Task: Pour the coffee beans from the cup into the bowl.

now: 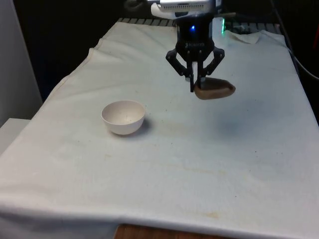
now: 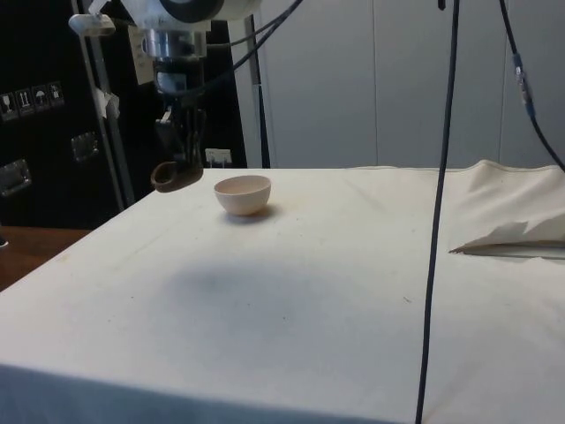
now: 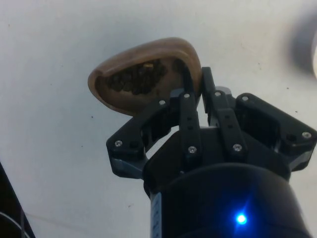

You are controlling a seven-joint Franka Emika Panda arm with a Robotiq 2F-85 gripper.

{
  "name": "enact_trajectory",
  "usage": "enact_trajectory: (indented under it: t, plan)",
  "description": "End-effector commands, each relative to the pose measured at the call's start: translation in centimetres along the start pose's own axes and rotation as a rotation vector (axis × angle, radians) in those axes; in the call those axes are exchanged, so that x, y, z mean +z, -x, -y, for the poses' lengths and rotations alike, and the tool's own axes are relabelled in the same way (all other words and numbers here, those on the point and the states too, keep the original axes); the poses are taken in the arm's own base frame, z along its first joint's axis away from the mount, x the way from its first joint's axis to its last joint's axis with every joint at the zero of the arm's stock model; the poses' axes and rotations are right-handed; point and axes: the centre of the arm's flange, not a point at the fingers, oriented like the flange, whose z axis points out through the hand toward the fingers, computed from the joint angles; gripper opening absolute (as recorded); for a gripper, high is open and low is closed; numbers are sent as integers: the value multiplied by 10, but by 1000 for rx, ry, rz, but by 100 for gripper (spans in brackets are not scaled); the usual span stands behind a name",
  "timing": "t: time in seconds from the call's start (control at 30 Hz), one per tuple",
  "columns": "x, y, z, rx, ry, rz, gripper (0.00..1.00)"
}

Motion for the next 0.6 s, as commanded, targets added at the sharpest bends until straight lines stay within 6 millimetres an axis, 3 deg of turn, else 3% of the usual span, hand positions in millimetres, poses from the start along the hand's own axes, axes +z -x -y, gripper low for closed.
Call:
enact_trajectory:
  t: [0.0, 0.17, 0.47, 0.5, 0.57]
  plan:
    - [-4, 0, -1, 2, 12, 7, 0]
    - [-10, -1, -2, -6, 14, 7, 0]
    - [-15, 0, -28, -7, 43, 17, 0]
    - [-15, 0, -22, -6, 40, 11, 0]
    - [-15, 1, -38, -8, 48, 16, 0]
